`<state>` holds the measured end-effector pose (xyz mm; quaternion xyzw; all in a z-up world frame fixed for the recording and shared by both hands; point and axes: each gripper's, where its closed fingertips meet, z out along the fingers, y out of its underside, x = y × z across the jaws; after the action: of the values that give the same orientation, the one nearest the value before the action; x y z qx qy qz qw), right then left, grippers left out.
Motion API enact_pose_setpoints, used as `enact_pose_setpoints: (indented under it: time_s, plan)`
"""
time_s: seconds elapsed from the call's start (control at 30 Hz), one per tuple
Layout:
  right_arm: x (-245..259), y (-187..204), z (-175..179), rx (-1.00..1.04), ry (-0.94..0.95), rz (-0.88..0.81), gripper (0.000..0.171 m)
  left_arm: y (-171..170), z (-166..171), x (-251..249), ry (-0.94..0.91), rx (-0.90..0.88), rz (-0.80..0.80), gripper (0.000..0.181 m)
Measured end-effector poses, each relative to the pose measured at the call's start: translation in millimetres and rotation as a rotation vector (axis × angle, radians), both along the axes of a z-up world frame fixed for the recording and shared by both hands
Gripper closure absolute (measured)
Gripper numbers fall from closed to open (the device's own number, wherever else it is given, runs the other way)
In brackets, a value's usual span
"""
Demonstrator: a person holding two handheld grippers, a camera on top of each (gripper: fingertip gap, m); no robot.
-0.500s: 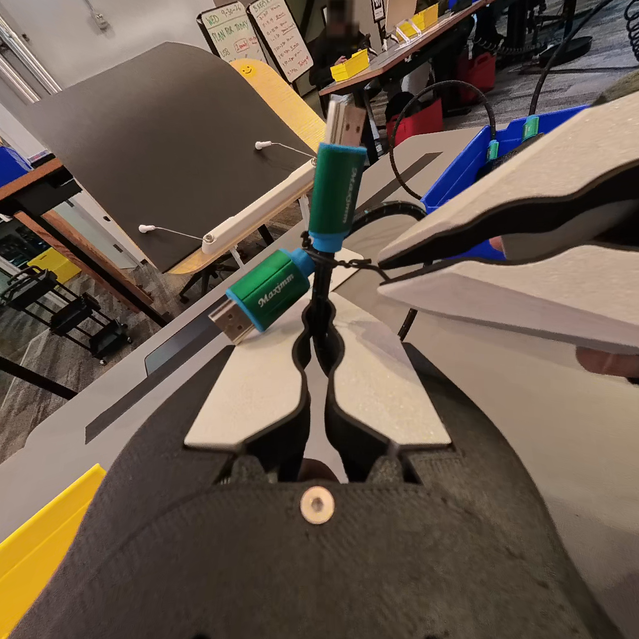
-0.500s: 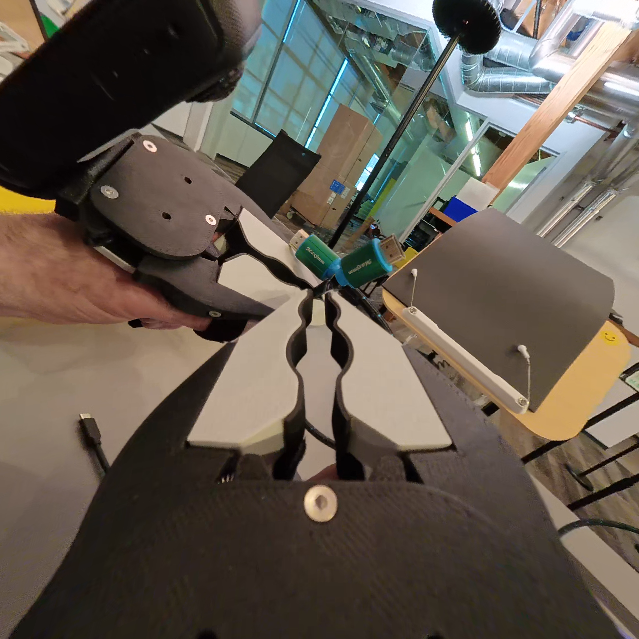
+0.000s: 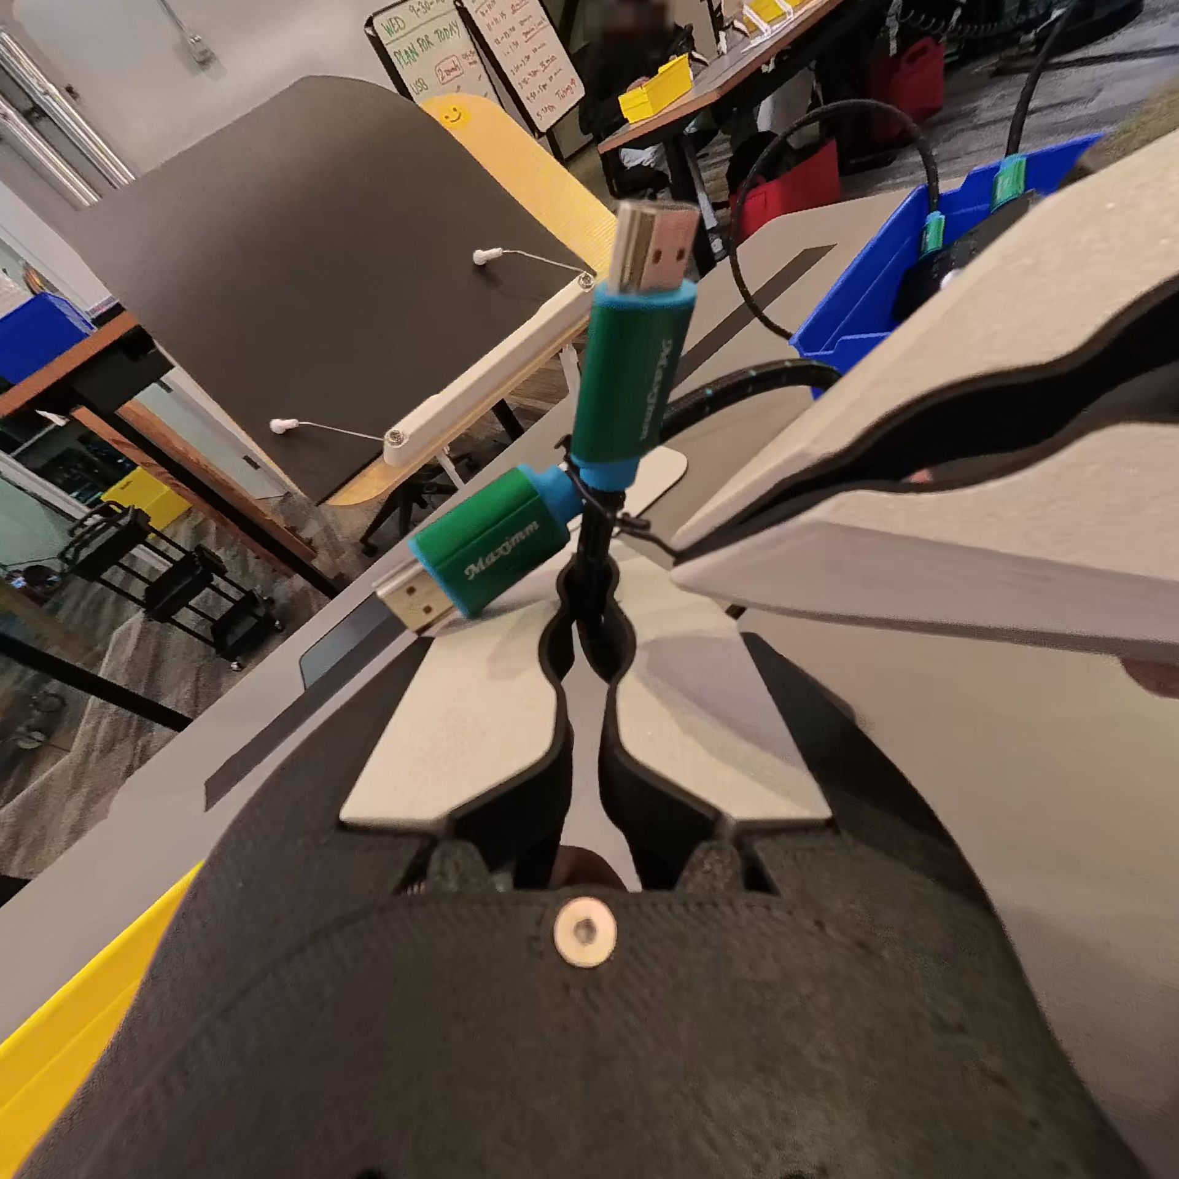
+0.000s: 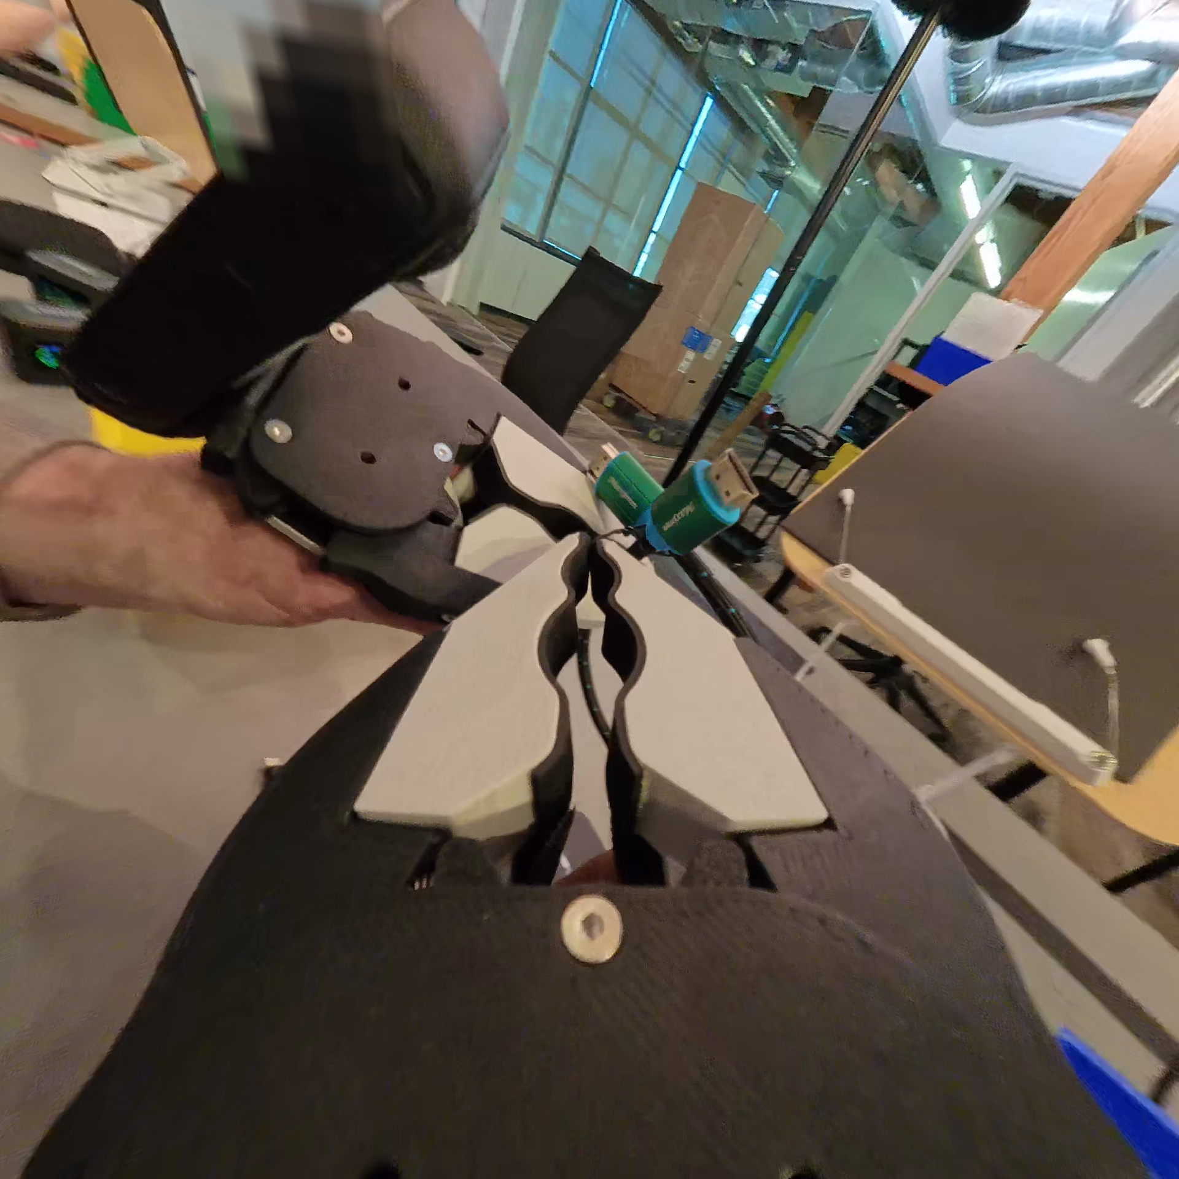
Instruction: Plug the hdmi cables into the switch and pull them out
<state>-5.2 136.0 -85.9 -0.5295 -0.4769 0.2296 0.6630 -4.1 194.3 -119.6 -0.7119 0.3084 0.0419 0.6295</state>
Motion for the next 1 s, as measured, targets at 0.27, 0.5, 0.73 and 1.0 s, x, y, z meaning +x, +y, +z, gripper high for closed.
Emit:
enact_pose_setpoints:
  time_s: [0.27, 0.5, 0.73, 1.0]
  plan:
    - [0.4, -4.1, 10.4, -0.312, 0.228, 0.155, 0.171, -0.3, -2.4, -0.1, 0.075, 0.031, 0.012, 0.180]
    - [16.7, 13.6, 15.8, -0.481, 0.388, 0.166, 0.171, 0.8, -4.1, -1.5, 0.053, 0.020, 0.008, 0.179]
    - [28.7, 31.2, 10.5, -0.575, 0.453, 0.132, 0.171, -1.1, -3.6, 0.5, 0.057, 0.023, -0.007, 0.180]
    - [27.3, 40.4, -9.4, -0.610, 0.378, 0.092, 0.171, -1.2, -2.7, -1.3, 0.026, 0.007, -0.008, 0.181]
